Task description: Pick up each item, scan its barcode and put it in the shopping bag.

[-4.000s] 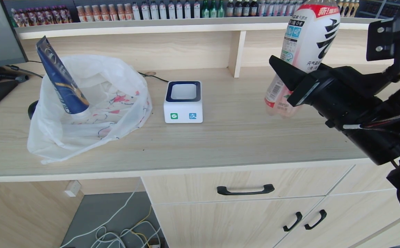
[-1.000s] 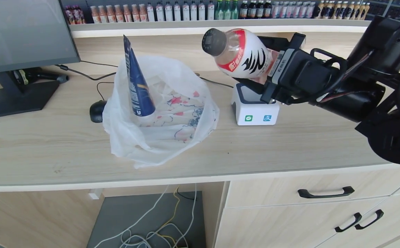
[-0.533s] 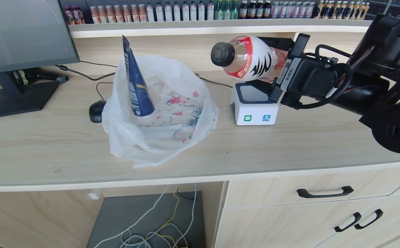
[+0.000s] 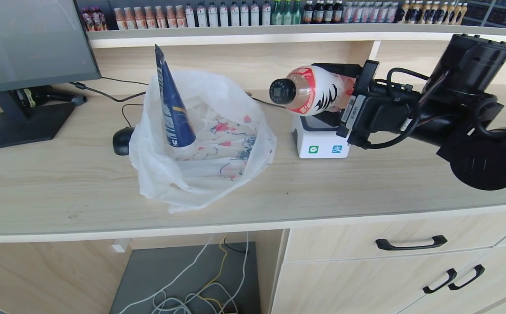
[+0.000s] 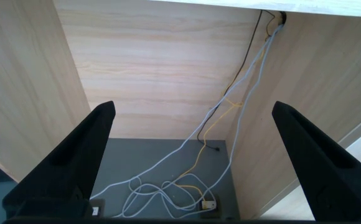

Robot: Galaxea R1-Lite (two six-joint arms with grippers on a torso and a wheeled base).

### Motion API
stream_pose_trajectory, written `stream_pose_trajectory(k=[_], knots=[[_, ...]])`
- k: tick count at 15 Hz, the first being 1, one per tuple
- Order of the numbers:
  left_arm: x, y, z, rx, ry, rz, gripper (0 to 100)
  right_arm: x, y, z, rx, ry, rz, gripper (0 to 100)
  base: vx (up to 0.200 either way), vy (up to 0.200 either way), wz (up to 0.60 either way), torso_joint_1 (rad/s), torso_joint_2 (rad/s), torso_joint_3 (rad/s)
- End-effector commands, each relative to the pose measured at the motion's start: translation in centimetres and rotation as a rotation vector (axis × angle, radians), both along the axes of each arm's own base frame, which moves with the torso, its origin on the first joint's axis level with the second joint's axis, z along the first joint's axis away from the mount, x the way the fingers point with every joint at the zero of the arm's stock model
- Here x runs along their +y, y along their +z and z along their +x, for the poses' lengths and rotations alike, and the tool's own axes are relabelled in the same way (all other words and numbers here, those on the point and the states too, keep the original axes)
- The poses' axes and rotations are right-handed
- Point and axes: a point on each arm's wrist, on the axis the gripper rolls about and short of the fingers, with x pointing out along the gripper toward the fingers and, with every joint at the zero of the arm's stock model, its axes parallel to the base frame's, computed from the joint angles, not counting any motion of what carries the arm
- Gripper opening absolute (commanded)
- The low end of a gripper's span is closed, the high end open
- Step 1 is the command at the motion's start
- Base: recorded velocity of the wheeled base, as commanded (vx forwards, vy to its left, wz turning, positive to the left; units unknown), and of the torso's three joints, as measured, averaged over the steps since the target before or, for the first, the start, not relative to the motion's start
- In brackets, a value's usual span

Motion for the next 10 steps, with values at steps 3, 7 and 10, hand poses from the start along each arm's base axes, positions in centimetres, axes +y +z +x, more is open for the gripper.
stream_pose_trajectory(k=[3, 7, 10], knots=[[0.0, 0.0, 0.0, 0.0, 0.0, -0.001, 100, 0.5, -0.4, 0.6, -0.012, 0.001, -0.014, 0, 0.0, 0.0, 0.0, 0.0, 0.0, 0.0], [0.0, 0.0, 0.0, 0.0, 0.0, -0.001, 100, 0.5, -0.9, 0.8, -0.025, 0.0, -0.037, 0, 0.0, 0.0, 0.0, 0.0, 0.0, 0.0], [0.0, 0.0, 0.0, 0.0, 0.0, -0.001, 100, 0.7, -1.3, 1.1, -0.022, 0.007, -0.047, 0, 0.0, 0.0, 0.0, 0.0, 0.0, 0.0]])
